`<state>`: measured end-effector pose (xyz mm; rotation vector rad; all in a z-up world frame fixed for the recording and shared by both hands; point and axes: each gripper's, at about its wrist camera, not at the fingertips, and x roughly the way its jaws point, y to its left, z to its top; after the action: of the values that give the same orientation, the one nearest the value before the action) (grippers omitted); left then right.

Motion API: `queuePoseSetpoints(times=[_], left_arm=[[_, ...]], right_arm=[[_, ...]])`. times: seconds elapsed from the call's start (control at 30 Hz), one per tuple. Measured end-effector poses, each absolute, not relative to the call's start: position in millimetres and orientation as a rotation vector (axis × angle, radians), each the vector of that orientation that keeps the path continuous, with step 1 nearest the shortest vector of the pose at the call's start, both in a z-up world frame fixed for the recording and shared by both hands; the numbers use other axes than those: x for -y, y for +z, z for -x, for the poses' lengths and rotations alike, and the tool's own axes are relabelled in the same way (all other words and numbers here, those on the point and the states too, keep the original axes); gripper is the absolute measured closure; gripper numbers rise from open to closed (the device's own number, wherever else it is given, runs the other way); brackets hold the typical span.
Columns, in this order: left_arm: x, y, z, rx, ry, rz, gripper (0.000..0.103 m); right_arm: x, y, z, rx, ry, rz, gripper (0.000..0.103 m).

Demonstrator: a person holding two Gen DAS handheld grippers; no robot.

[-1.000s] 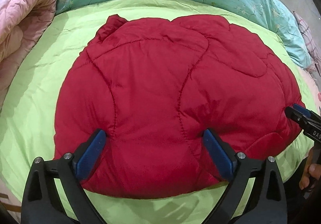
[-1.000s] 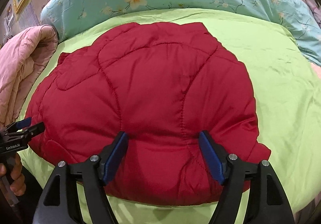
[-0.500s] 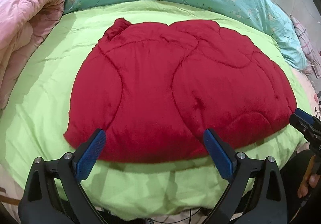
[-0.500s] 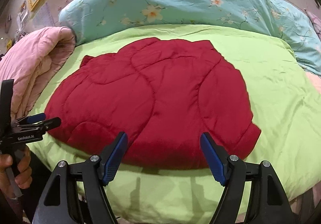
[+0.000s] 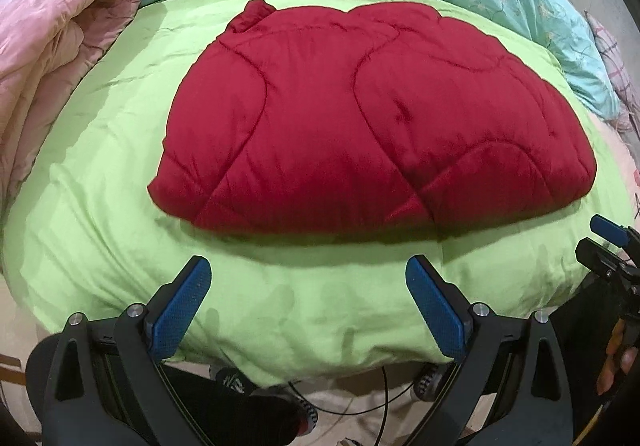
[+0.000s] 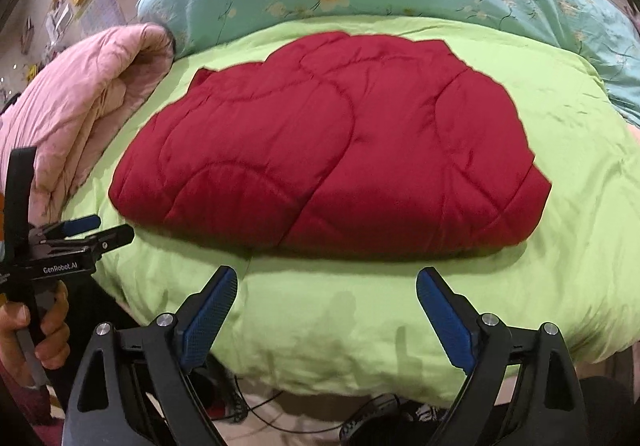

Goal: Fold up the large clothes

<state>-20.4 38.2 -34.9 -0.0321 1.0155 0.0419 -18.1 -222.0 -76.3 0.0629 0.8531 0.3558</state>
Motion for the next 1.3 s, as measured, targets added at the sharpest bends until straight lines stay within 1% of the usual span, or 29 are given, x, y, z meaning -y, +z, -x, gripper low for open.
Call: queuePoseSetpoints(times=[0.17, 0.27, 0.57, 0.8, 1.3], left_arm=[[-29.7, -27.4, 31.5, -0.991, 0.032, -0.019, 0.004], [-23.5, -14.2, 34.9, -0.961, 0.029, -0.047, 0.004], [-18.7, 24.0, 41.2, -0.884, 0.045, -0.088, 0.004], [-23.1, 28.3, 40.0, -0.883, 0.034, -0.045, 0.004], [-16.2, 26.4, 30.3, -0.871, 0.034, -0.078, 0.004]], right_arm=[[217.5, -77.8, 30.9, -0.864, 0.348, -0.020, 0.008], [217.3, -72.1, 37.6, -0.854, 0.341, -0.004, 0.006], [220.0, -41.2, 45.7, -0.801, 0.341, 0.016, 0.003], [219.3, -35.1, 44.9, -0.785, 0.354, 0.002, 0.002], [216.1, -43.6, 33.1, -0.802, 0.350, -0.010, 0.002]])
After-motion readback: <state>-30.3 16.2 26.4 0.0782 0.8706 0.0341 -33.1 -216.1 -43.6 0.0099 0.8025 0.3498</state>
